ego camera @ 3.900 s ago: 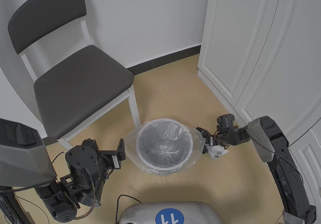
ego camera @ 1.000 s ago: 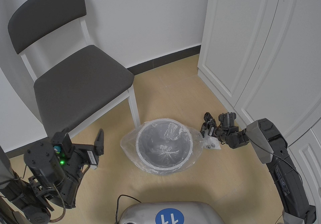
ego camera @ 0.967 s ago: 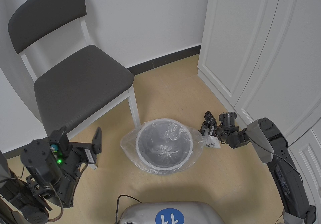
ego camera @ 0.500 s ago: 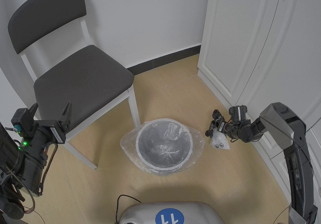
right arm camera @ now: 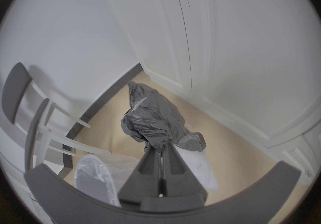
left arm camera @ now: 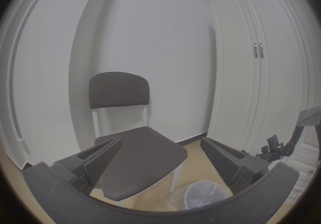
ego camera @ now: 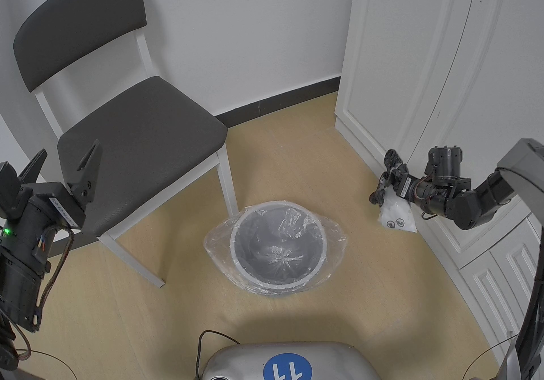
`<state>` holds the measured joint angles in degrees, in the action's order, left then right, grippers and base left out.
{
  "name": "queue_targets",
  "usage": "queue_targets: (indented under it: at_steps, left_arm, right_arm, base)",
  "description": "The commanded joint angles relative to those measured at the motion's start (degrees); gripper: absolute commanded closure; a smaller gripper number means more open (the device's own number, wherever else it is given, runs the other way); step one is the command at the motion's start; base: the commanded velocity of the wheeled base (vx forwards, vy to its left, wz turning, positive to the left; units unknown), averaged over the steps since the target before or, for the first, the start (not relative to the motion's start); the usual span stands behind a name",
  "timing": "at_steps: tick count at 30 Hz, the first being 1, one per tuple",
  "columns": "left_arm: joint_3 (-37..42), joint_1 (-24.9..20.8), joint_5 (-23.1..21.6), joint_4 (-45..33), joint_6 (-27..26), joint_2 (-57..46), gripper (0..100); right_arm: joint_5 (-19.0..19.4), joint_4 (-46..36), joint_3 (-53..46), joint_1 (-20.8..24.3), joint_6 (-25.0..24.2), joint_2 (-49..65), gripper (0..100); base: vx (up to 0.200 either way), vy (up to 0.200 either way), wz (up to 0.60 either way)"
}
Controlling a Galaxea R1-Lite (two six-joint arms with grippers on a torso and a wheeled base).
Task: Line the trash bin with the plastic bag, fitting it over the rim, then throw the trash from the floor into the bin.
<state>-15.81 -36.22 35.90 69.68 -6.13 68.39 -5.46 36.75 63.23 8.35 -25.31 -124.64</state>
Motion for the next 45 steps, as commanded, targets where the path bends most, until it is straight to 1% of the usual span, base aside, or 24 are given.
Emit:
queue_targets:
  at_steps: [1,5,7,11,16,20,22,24,26,27,29,31,35,42,43,44,45]
  left_arm:
    - [-0.2,-0.3,-5.4,-1.0,0.2,-4.8,0]
    - [-0.6,-0.3,-5.9,-1.8,-0.4,-7.3,0]
    - [-0.7,-0.1,-6.2,-6.0,-2.3,-10.3,0]
    - [-1.6,-0.1,-6.8,-11.7,-2.6,-12.6,0]
    - [-1.2,-0.1,-7.8,-12.4,-3.4,-14.4,0]
    - [1.0,0.5,-10.1,-12.2,-8.1,-16.2,0]
    - [1.6,0.8,-10.2,-12.2,-8.6,-16.2,0]
    - [2.2,0.8,-10.4,-12.2,-8.6,-15.6,0]
    - [2.3,0.7,-10.8,-12.4,-8.6,-15.1,0]
    - [2.3,0.7,-10.8,-12.4,-8.6,-15.1,0]
    - [2.2,0.6,-11.2,-12.5,-8.5,-14.6,0]
    - [2.0,0.6,-11.2,-12.5,-8.5,-14.5,0]
    - [1.7,0.7,-11.2,-12.4,-8.5,-14.2,0]
    - [1.3,1.0,-11.2,-12.1,-8.5,-14.4,0]
    - [1.3,1.0,-11.2,-12.1,-8.5,-14.3,0]
    - [1.3,1.0,-11.2,-12.1,-8.5,-14.3,0]
    - [1.4,1.0,-11.2,-12.0,-8.5,-14.2,0]
  right_arm:
    - [0.0,2.1,-7.9,1.1,4.7,14.6,100]
    - [0.0,2.3,-9.9,1.2,6.1,18.6,100]
    - [-0.1,2.3,-11.2,1.0,8.3,22.0,100]
    - [-0.1,2.3,-12.8,0.7,10.1,25.2,100]
    - [-0.2,2.4,-13.8,1.4,11.9,28.2,100]
    - [-0.1,5.8,-16.5,2.5,14.0,30.8,100]
    - [-0.1,7.1,-17.0,2.7,14.4,30.9,100]
    - [-0.3,10.5,-18.8,4.2,15.8,31.2,100]
    - [-0.6,11.9,-19.8,5.3,17.0,31.6,100]
    - [-0.6,11.9,-19.8,5.3,17.0,31.6,100]
    - [-0.8,12.8,-21.4,7.5,18.5,33.1,100]
    - [-0.8,12.9,-22.1,8.9,18.7,34.0,100]
    - [-0.7,12.9,-24.0,13.7,18.9,36.1,100]
    - [0.0,12.4,-25.0,19.6,17.9,35.0,100]
    - [0.1,12.9,-25.1,20.7,17.1,33.8,100]
    - [0.1,12.9,-25.1,20.7,17.1,33.8,100]
    - [0.0,13.2,-24.6,22.8,14.3,31.4,100]
  base:
    - [0.000,0.000,0.00]
    - [0.000,0.000,0.00]
    - [0.000,0.000,0.00]
    - [0.000,0.000,0.00]
    - [0.000,0.000,0.00]
    - [0.000,0.000,0.00]
    - [0.000,0.000,0.00]
    - [0.000,0.000,0.00]
    - [0.000,0.000,0.00]
    - [0.000,0.000,0.00]
    - [0.000,0.000,0.00]
    - [0.000,0.000,0.00]
    - [0.000,0.000,0.00]
    - [0.000,0.000,0.00]
    - [0.000,0.000,0.00]
    - [0.000,0.000,0.00]
    - [0.000,0.000,0.00]
